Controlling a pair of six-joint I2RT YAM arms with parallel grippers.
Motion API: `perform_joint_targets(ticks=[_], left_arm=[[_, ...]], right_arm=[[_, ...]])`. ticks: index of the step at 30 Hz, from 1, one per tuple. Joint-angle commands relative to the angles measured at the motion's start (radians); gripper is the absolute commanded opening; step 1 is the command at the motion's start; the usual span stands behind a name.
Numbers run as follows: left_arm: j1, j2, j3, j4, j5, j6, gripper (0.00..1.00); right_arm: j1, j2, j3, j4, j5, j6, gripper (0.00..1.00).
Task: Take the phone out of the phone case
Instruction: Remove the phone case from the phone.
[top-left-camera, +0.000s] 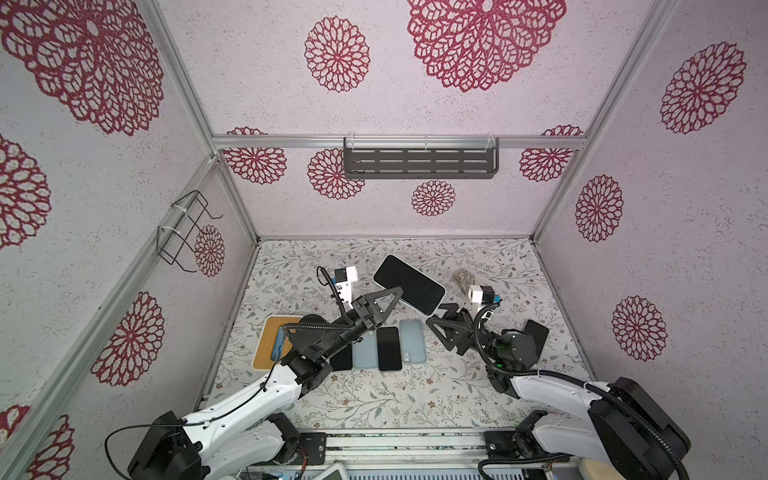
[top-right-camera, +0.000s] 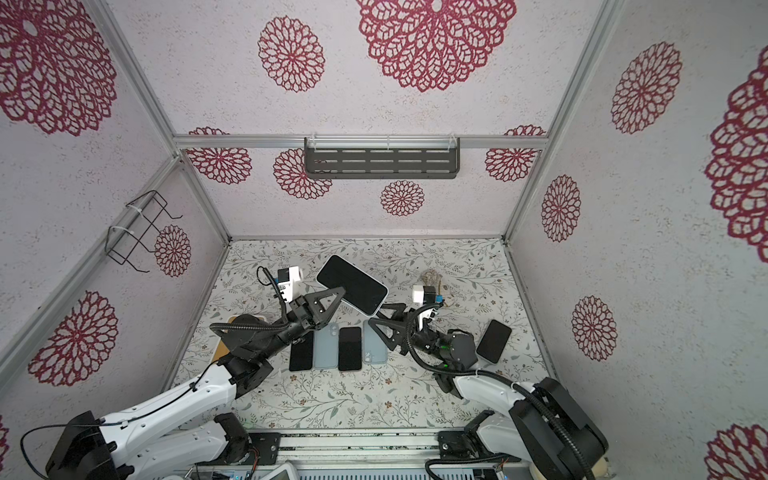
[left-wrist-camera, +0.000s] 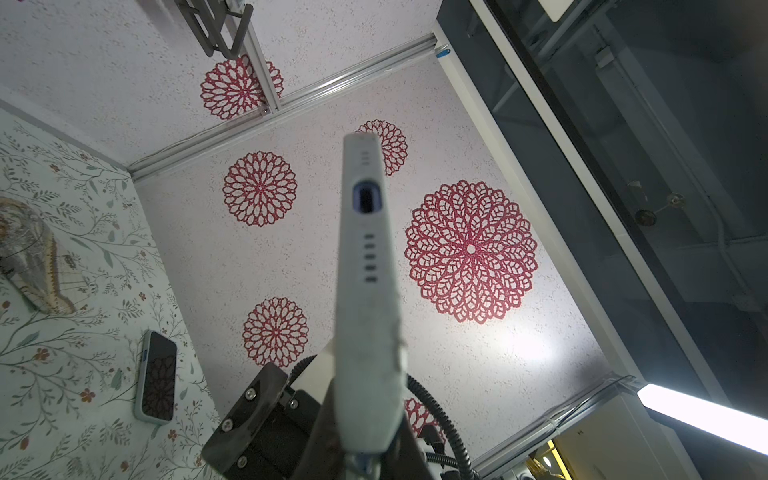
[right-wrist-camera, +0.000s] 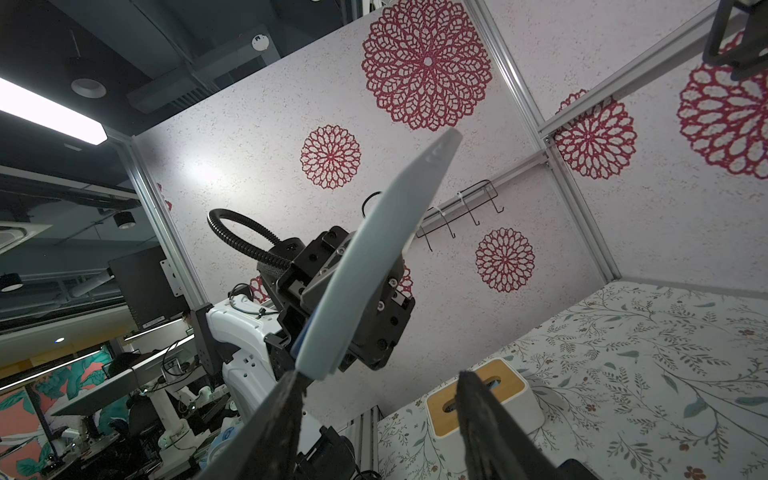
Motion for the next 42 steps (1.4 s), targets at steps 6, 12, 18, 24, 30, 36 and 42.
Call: perform_joint_targets(ticks=[6,12,18,24,30,36,42], left_arm=[[0.0,0.001,0.007,0.078,0.003,0.017,0.0],[0.0,0.0,0.009,0.091,0.012,0.018,0.0],[-0.008,-0.005,0.005,0.097,0.019,0.029,0.0],[-0.018,-0.006,0.011,0.097,0.03,0.05,0.0],[-0.041,0.003,0.025,0.112,0.047,0.073,0.0],[-0.065,0.008,0.048,0.118,0.07,0.099,0.0],[-0.085,0.005,0.069,0.111,0.087,0.105,0.0]], right_arm=[[-0.008,-0.025,0.029,0.117,-0.006,0.017,0.61],[-0.01,-0.011,0.03,0.115,-0.006,0.016,0.6],[-0.013,0.008,0.037,0.119,0.006,0.016,0.59],[-0.014,0.015,0.042,0.115,0.008,0.021,0.59],[-0.023,0.038,0.043,0.116,0.02,0.031,0.57],[-0.038,0.073,0.048,0.116,0.033,0.05,0.55],[-0.049,0.113,0.054,0.116,0.051,0.072,0.52]])
